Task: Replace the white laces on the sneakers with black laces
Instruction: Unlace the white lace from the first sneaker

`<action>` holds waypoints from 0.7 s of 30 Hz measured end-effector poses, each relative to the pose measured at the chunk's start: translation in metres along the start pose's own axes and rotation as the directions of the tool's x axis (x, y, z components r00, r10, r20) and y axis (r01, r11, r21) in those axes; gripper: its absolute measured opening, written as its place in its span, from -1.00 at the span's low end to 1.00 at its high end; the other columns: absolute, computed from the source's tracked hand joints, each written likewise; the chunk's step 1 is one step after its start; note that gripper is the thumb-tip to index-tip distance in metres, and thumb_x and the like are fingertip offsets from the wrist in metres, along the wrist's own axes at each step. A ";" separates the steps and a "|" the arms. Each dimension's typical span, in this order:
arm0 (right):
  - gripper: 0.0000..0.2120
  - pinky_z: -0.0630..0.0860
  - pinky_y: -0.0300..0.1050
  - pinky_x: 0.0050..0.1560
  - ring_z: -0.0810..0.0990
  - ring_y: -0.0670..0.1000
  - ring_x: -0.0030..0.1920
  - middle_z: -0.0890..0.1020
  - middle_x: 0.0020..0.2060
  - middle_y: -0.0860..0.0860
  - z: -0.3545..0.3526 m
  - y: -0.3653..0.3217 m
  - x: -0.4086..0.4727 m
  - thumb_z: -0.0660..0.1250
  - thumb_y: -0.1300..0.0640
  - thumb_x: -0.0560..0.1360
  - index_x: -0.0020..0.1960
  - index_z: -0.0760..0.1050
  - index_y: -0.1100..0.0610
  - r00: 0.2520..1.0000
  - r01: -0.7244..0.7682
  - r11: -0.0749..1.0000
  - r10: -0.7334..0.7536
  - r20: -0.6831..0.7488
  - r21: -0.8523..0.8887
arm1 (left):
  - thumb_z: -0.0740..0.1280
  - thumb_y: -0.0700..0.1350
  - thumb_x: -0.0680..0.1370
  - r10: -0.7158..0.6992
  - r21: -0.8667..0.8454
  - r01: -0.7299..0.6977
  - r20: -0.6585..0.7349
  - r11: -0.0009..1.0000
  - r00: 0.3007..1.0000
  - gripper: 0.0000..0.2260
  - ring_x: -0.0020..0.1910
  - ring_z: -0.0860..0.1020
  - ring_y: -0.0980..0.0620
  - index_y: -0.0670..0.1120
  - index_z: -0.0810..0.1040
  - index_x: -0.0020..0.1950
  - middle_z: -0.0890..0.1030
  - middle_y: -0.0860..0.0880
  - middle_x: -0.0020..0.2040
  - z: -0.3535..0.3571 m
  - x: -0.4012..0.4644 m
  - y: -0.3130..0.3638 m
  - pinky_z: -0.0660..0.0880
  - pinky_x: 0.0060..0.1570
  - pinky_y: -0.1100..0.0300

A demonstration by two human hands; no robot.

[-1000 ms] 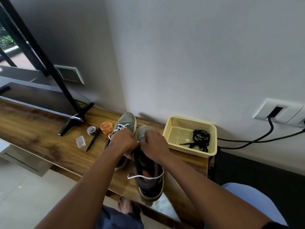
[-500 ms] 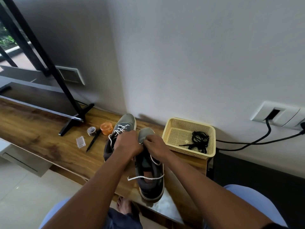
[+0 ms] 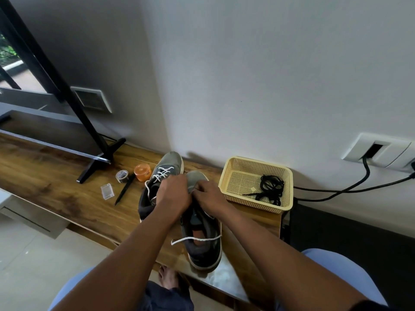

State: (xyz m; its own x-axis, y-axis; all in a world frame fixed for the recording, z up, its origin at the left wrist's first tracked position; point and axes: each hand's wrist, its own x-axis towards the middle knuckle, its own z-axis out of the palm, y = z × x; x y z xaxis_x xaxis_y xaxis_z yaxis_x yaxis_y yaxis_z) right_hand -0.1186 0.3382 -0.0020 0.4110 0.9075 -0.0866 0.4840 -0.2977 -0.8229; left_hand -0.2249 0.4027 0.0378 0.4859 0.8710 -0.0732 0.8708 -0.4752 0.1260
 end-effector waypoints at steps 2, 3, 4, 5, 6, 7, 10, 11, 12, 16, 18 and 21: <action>-0.68 0.44 0.13 -0.08 0.53 0.19 -0.10 0.53 -0.22 0.14 0.001 -0.003 -0.001 0.26 0.12 0.60 -0.32 0.34 0.10 1.000 0.020 0.999 -0.021 -0.018 -0.049 | 0.26 -0.21 0.62 -0.004 0.044 0.005 -0.009 0.999 1.000 -0.77 0.25 0.59 -0.26 -0.16 0.59 0.24 0.63 -0.21 0.21 0.001 0.000 0.002 0.56 0.02 -0.02; -0.64 0.43 0.14 -0.11 0.51 0.18 -0.13 0.51 -0.24 0.15 0.001 -0.004 -0.002 0.25 0.11 0.61 -0.34 0.29 0.08 0.999 0.028 0.997 -0.029 -0.025 -0.065 | 0.23 -0.22 0.63 -0.006 0.068 0.006 -0.012 0.998 1.000 -0.76 0.26 0.59 -0.25 -0.16 0.60 0.25 0.64 -0.21 0.21 0.001 -0.001 0.003 0.57 0.04 -0.03; -0.62 0.42 0.15 -0.13 0.49 0.17 -0.16 0.50 -0.25 0.16 0.001 -0.004 -0.002 0.24 0.11 0.61 -0.36 0.27 0.08 0.999 0.032 0.997 -0.035 -0.029 -0.070 | 0.22 -0.23 0.64 -0.006 0.087 0.008 -0.013 0.996 1.000 -0.75 0.26 0.59 -0.25 -0.16 0.61 0.25 0.64 -0.21 0.21 0.001 -0.001 0.004 0.58 0.05 -0.03; -0.62 0.42 0.16 -0.13 0.50 0.19 -0.16 0.51 -0.25 0.17 0.001 -0.004 -0.002 0.24 0.10 0.62 -0.36 0.28 0.08 0.999 0.034 0.997 -0.036 -0.028 -0.065 | 0.21 -0.23 0.64 -0.006 0.096 0.007 -0.013 0.995 1.000 -0.74 0.26 0.59 -0.24 -0.16 0.61 0.26 0.64 -0.20 0.22 0.001 -0.001 0.004 0.58 0.06 -0.03; -0.62 0.42 0.15 -0.13 0.51 0.20 -0.15 0.52 -0.25 0.17 0.001 -0.004 -0.003 0.24 0.10 0.62 -0.36 0.30 0.09 0.999 0.033 0.998 -0.035 -0.028 -0.051 | 0.21 -0.23 0.64 -0.006 0.098 0.007 -0.012 0.995 1.000 -0.74 0.26 0.59 -0.25 -0.15 0.61 0.26 0.64 -0.20 0.22 0.001 -0.001 0.004 0.58 0.07 -0.03; -0.64 0.42 0.13 -0.14 0.51 0.20 -0.16 0.52 -0.25 0.17 0.000 -0.005 -0.003 0.24 0.09 0.62 -0.34 0.33 0.11 0.999 0.026 0.999 -0.027 -0.035 -0.023 | 0.22 -0.22 0.64 -0.005 0.097 0.006 -0.009 0.995 1.000 -0.75 0.26 0.59 -0.25 -0.15 0.60 0.26 0.64 -0.20 0.22 0.001 0.000 0.005 0.59 0.07 -0.03; -0.69 0.27 0.05 -0.25 0.39 0.07 -0.28 0.45 -0.34 0.14 -0.013 -0.018 -0.008 0.15 -0.02 0.51 -0.32 0.35 0.13 0.993 -0.015 0.990 0.031 -0.114 0.142 | 0.25 -0.18 0.64 -0.011 0.074 0.010 0.010 0.997 1.000 -0.75 0.26 0.60 -0.24 -0.10 0.61 0.27 0.64 -0.18 0.23 0.001 0.000 0.001 0.59 0.11 -0.06; -0.72 0.22 0.03 -0.28 0.35 0.06 -0.31 0.42 -0.37 0.13 -0.020 -0.025 -0.009 0.12 -0.05 0.44 -0.33 0.33 0.12 0.989 -0.027 0.976 0.058 -0.134 0.217 | 0.28 -0.16 0.62 -0.019 0.052 0.018 0.014 0.998 1.000 -0.75 0.26 0.60 -0.24 -0.09 0.62 0.27 0.64 -0.18 0.22 0.000 0.000 0.000 0.60 0.12 -0.07; -0.75 0.22 0.00 -0.30 0.35 0.06 -0.34 0.40 -0.40 0.14 -0.029 -0.032 -0.010 0.13 -0.04 0.39 -0.34 0.34 0.11 0.987 -0.042 0.946 0.089 -0.133 0.321 | 0.30 -0.15 0.61 -0.022 0.031 0.021 0.015 0.999 1.000 -0.74 0.25 0.60 -0.25 -0.09 0.62 0.27 0.64 -0.18 0.21 -0.001 -0.001 -0.001 0.61 0.12 -0.08; -0.85 0.16 -0.31 -0.52 0.34 0.01 -0.54 0.41 -0.49 0.07 -0.078 -0.059 -0.016 0.23 0.07 0.28 -0.41 0.40 0.10 0.997 -0.065 0.707 0.067 0.025 0.705 | 0.34 -0.15 0.56 -0.018 -0.001 0.018 0.015 1.000 1.000 -0.74 0.20 0.61 -0.27 -0.11 0.62 0.23 0.65 -0.21 0.17 -0.006 -0.003 -0.001 0.61 0.11 -0.09; -0.84 0.10 -0.36 -0.52 0.28 -0.05 -0.55 0.41 -0.47 0.02 -0.110 -0.075 -0.023 0.22 0.10 0.31 -0.45 0.39 0.05 0.993 -0.032 0.651 -0.065 0.097 0.759 | 0.36 -0.15 0.54 -0.030 -0.023 0.030 0.025 0.999 0.999 -0.75 0.19 0.61 -0.26 -0.10 0.62 0.20 0.65 -0.20 0.16 -0.011 -0.006 0.001 0.61 0.09 -0.07; -0.86 0.07 -0.33 -0.50 0.22 -0.06 -0.57 0.38 -0.47 0.03 -0.150 -0.091 -0.033 0.20 0.14 0.34 -0.38 0.32 0.12 0.972 0.031 0.609 -0.202 0.117 0.792 | 0.39 -0.08 0.53 -0.028 -0.009 0.028 0.019 1.000 0.999 -0.75 0.18 0.62 -0.23 -0.07 0.63 0.19 0.66 -0.16 0.15 -0.023 -0.013 0.006 0.60 0.06 -0.02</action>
State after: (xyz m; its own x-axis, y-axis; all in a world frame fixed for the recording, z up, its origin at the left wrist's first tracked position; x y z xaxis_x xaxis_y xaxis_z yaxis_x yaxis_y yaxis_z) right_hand -0.0599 0.2912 0.1598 0.2115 0.9773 0.0162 -0.3044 0.0816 -0.9490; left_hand -0.2281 0.3914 0.0621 0.4628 0.8813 -0.0952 0.8833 -0.4495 0.1328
